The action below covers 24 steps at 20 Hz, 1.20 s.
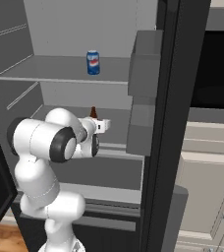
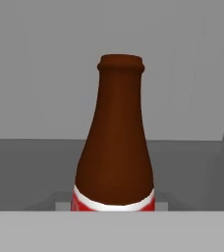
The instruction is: Open the fridge, grab two sodas, and place both sodas inside the bowl with ice on the dining counter.
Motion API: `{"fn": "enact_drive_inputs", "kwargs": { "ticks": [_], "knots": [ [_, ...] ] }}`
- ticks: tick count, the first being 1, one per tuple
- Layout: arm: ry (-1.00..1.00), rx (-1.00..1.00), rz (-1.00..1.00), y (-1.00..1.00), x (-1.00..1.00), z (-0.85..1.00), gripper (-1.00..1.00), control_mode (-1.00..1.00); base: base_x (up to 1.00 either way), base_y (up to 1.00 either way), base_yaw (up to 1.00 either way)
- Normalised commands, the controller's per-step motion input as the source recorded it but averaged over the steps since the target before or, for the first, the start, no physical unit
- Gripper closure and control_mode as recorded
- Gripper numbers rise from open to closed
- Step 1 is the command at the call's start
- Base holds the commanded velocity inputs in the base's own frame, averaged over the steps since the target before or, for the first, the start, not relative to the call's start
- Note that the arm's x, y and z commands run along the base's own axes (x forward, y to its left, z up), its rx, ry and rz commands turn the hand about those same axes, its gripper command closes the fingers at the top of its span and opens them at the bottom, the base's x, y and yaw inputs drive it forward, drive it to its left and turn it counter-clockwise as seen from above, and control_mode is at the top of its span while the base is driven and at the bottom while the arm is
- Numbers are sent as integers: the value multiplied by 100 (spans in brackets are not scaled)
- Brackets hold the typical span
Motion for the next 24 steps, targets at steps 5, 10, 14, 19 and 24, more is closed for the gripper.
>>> {"fn": "enact_drive_inputs", "kwargs": {
  "ticks": [5,10,14,19,24],
  "knots": [
    [-6,0,0,6,-57,10,100,-100,0,0,0],
    [2,2,-1,6,-71,62,100,-100,0,0,0],
    [17,10,-5,0,-60,76,100,-100,0,0,0],
    [22,16,-4,0,-59,69,100,-100,0,0,0],
    [25,16,-4,0,-60,26,100,-100,0,0,0]
  ]
}}
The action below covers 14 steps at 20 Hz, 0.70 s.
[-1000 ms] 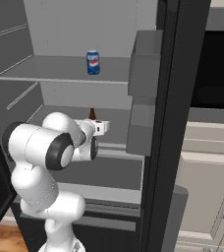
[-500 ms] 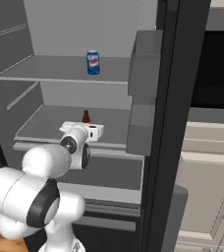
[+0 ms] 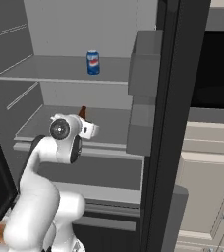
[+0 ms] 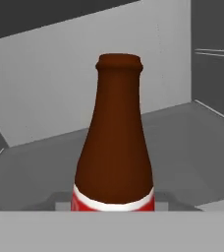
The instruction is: Open the fridge, grab two sodas, and place both sodas inside the bowl with ice on the dining counter.
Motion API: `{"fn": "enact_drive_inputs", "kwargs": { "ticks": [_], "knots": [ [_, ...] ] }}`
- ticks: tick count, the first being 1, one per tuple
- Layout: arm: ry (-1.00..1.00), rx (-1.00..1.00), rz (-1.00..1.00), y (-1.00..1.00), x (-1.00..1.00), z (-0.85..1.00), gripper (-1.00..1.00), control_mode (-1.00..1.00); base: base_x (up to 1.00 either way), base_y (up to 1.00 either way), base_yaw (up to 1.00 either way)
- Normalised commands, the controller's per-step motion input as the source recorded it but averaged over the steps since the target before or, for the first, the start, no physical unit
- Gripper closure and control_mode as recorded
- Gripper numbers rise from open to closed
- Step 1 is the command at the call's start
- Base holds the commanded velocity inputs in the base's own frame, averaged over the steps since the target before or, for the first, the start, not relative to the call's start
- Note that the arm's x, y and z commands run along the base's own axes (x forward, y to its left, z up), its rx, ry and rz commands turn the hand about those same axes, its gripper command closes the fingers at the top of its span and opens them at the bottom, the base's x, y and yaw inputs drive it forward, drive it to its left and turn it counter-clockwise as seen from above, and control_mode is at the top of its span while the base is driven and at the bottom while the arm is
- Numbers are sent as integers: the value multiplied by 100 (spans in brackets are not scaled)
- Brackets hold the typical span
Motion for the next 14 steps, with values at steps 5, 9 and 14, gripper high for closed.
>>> {"fn": "enact_drive_inputs", "kwargs": {
  "ticks": [5,9,14],
  "knots": [
    [22,13,-4,2,-74,12,100,-100,0,0,0],
    [12,3,-6,20,-95,9,100,-100,0,0,0],
    [2,-1,-7,28,-98,25,100,-100,0,0,0]
  ]
}}
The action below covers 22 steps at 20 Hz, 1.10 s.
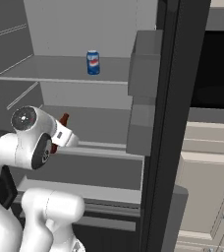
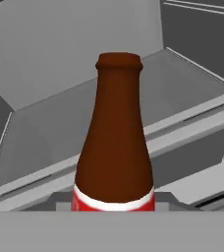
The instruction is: Open the fridge, grab two sodas, and place both sodas inside the bowl with ice on the dining counter.
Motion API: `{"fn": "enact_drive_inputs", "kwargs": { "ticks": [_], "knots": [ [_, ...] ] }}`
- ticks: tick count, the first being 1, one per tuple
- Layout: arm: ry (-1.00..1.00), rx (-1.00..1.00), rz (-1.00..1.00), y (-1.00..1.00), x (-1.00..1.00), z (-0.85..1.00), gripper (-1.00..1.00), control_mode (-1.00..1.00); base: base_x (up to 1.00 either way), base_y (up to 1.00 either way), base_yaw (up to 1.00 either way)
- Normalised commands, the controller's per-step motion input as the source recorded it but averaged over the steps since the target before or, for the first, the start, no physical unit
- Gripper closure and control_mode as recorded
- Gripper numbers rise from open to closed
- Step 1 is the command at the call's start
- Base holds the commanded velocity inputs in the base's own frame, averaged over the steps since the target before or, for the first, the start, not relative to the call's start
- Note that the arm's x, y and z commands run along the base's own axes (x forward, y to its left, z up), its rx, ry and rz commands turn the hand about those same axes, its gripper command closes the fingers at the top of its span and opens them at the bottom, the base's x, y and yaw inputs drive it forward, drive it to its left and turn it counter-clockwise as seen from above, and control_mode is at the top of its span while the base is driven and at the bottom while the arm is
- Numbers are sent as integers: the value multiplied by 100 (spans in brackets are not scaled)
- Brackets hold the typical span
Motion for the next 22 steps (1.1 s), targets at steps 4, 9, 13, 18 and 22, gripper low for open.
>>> {"fn": "enact_drive_inputs", "kwargs": {
  "ticks": [4,9,13,18,22],
  "knots": [
    [0,0,-5,6,-95,20,100,-100,0,0,0],
    [-4,0,-3,0,-94,0,100,-100,0,0,0],
    [0,2,-9,6,-72,-11,100,-100,0,0,0],
    [-4,0,-7,3,-53,-3,100,100,-39,0,-5],
    [0,0,0,0,0,0,100,100,-82,6,-27]
  ]
}}
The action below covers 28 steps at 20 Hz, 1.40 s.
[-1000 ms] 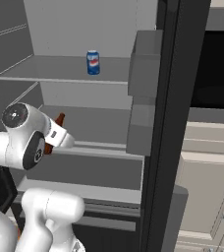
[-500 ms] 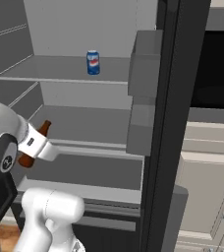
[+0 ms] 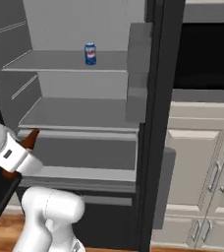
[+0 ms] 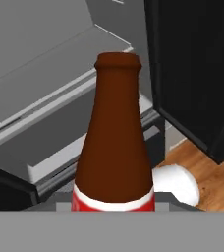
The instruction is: Open the fridge, grab two sodas, and place both sodas inside the bowl with ice on the dining counter.
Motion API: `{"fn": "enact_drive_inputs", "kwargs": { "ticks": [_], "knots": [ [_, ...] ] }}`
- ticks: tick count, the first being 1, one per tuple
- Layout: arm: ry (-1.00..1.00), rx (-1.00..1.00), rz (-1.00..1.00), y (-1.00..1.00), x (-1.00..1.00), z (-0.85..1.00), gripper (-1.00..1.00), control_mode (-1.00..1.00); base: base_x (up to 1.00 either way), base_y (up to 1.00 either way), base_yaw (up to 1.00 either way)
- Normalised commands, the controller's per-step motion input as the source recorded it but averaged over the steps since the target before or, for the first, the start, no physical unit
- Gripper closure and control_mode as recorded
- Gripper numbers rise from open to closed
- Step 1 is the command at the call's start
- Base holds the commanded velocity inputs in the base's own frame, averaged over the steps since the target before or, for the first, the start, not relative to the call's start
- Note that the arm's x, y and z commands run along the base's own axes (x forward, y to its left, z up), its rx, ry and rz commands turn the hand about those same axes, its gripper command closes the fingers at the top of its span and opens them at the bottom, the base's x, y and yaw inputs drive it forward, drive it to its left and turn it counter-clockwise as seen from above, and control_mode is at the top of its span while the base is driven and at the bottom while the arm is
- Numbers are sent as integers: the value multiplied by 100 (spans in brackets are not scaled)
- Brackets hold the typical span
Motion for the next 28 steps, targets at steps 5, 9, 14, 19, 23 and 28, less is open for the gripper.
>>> {"fn": "enact_drive_inputs", "kwargs": {
  "ticks": [5,9,14,19,23,28],
  "knots": [
    [0,0,0,0,0,0,100,100,-60,4,-42],
    [0,0,0,0,0,0,100,100,-63,0,-50],
    [0,0,0,0,0,0,100,100,-55,6,-56],
    [0,0,0,0,0,0,100,100,-42,11,-61],
    [0,0,0,0,0,0,100,100,-42,9,-60],
    [0,0,0,0,0,0,100,100,-41,4,-61]
  ]
}}
